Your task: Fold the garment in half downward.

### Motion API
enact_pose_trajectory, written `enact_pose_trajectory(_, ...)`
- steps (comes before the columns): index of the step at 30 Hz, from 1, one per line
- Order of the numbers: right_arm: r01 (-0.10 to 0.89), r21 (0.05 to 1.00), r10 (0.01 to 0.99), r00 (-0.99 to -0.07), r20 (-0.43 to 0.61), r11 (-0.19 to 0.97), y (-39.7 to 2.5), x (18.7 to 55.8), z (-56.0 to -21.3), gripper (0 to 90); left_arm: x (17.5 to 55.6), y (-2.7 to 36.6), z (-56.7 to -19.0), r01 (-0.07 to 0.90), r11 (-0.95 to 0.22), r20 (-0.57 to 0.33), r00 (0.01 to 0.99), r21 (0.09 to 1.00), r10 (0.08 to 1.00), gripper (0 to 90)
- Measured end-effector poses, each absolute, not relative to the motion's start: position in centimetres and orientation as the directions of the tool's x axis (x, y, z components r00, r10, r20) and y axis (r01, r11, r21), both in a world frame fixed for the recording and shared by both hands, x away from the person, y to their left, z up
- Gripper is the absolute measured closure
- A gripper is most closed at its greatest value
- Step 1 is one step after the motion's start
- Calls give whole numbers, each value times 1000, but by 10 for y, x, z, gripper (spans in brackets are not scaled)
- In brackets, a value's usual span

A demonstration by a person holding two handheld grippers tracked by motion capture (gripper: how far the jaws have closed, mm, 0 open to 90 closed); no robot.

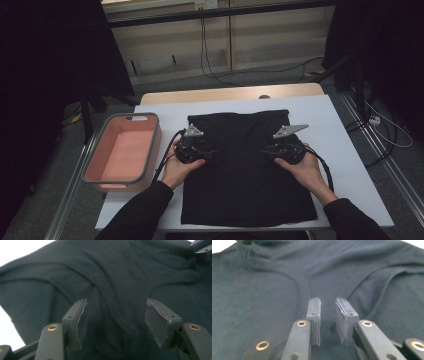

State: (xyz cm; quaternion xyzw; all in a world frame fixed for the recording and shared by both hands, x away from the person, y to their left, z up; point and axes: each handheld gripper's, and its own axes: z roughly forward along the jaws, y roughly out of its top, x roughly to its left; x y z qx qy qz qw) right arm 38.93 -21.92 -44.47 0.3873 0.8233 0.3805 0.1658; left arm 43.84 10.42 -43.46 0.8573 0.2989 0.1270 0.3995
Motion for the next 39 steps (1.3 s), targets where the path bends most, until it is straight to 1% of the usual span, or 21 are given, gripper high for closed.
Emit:
enact_pose_trajectory(2, 523, 742, 766, -642, 19, 420, -220, 386, -448, 737, 435, 108, -437, 421, -495, -53, 800, 760, 598, 493)
enact_pose_trajectory(4, 532, 735, 765, -644, 27, 421, -221, 383, -450, 736, 432, 111, -440, 428, -509, -55, 803, 747, 594, 533)
enact_pose_trajectory(7, 538, 728, 766, -643, 29, 425, -222, 378, -453, 726, 429, 117, -446, 443, -522, -84, 814, 729, 575, 574)
enact_pose_trajectory(10, 546, 722, 766, -642, 35, 425, -224, 374, -457, 692, 427, 118, -451, 456, -530, -96, 815, 716, 572, 575)
enact_pose_trajectory(15, 554, 715, 763, -645, 44, 427, -225, 372, -461, 660, 424, 115, -456, 442, -569, -74, 829, 694, 554, 559)
enact_pose_trajectory(18, 560, 708, 759, -649, 52, 431, -225, 371, -463, 642, 423, 114, -457, 437, -573, -82, 838, 693, 540, 589)
enact_pose_trajectory(19, 561, 707, 757, -651, 55, 430, -225, 371, -463, 638, 423, 114, -457, 440, -582, -94, 844, 684, 527, 631)
enact_pose_trajectory(22, 560, 707, 753, -655, 59, 432, -224, 372, -464, 632, 419, 112, -456, 424, -608, -86, 859, 671, 505, 699)
enact_pose_trajectory(23, 562, 705, 753, -655, 61, 432, -224, 372, -464, 632, 419, 113, -456, 420, -614, -88, 864, 668, 495, 738)
enact_pose_trajectory(24, 562, 705, 753, -655, 59, 433, -224, 372, -464, 632, 418, 113, -456, 420, -613, -94, 866, 669, 491, 778)
enact_pose_trajectory(27, 564, 701, 752, -656, 61, 436, -224, 371, -463, 620, 414, 116, -453, 405, -611, -100, 877, 680, 469, 849)
enact_pose_trajectory(31, 577, 704, 758, -647, 84, 414, -226, 370, -463, 582, 407, 118, -446, 381, -582, -102, 885, 718, 454, 876)
enact_pose_trajectory(35, 570, 719, 765, -639, 82, 399, -228, 370, -461, 553, 402, 121, -442, 377, -555, -123, 889, 742, 441, 878)
enact_pose_trajectory(39, 576, 726, 780, -620, 87, 376, -231, 371, -459, 562, 398, 125, -437, 359, -521, -118, 891, 775, 439, 879)
